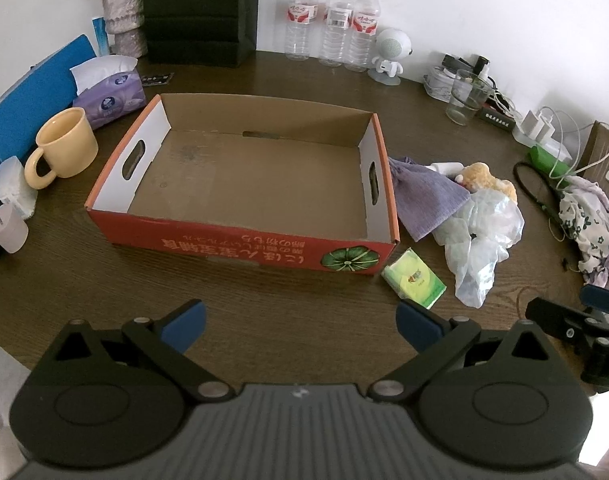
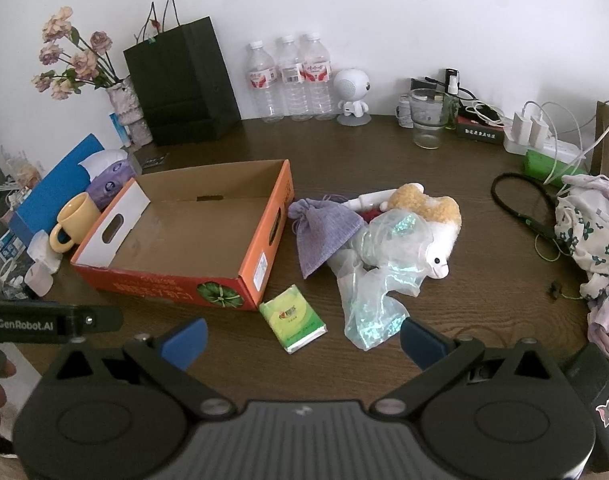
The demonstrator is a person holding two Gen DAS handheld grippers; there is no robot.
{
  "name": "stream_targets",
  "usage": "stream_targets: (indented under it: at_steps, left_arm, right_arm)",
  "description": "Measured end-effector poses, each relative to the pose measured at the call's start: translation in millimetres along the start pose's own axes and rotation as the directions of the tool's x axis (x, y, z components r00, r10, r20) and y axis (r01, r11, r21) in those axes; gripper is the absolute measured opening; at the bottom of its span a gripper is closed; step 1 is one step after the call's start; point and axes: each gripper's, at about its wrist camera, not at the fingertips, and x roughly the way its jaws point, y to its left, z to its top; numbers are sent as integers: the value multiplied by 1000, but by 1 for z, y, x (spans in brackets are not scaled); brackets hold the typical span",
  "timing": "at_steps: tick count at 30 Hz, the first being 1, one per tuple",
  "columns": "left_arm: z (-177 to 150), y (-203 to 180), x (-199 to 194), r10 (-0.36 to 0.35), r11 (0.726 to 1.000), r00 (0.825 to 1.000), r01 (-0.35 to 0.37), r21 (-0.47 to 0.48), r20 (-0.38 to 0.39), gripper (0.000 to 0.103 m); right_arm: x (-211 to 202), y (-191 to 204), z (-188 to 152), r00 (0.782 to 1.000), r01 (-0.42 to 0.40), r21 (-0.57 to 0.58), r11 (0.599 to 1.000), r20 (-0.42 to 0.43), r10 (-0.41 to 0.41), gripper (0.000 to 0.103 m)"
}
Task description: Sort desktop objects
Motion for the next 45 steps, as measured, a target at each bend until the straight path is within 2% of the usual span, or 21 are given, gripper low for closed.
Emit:
stream_targets:
  at_steps: [5,10,25,34,45]
  left_arm:
    - [2,-3,1,-5,1000,1000,5,1,11,103]
    - [4,-11,6,-20,1000,999,19,16,37,103]
    - [7,-47,30,-62,995,991,52,86,119,103]
    - [-3,-72,60,-61,982,992,40,184,108,103]
    - [-22,-93,96,-45,958,996,22,285,73,103]
  right_arm:
    - [2,-3,1,1000,-13,-3,1000,1,13,103]
    - [5,-13,1,998,-57,-2,998,40,57,103]
    - [24,-48,-2,988,-50,-165,985,134,73,103]
    - [56,-62,-13,990,-61,-187,980,116,83,103]
    - [85,-83,-16,997,-42,-141,989,65,51,103]
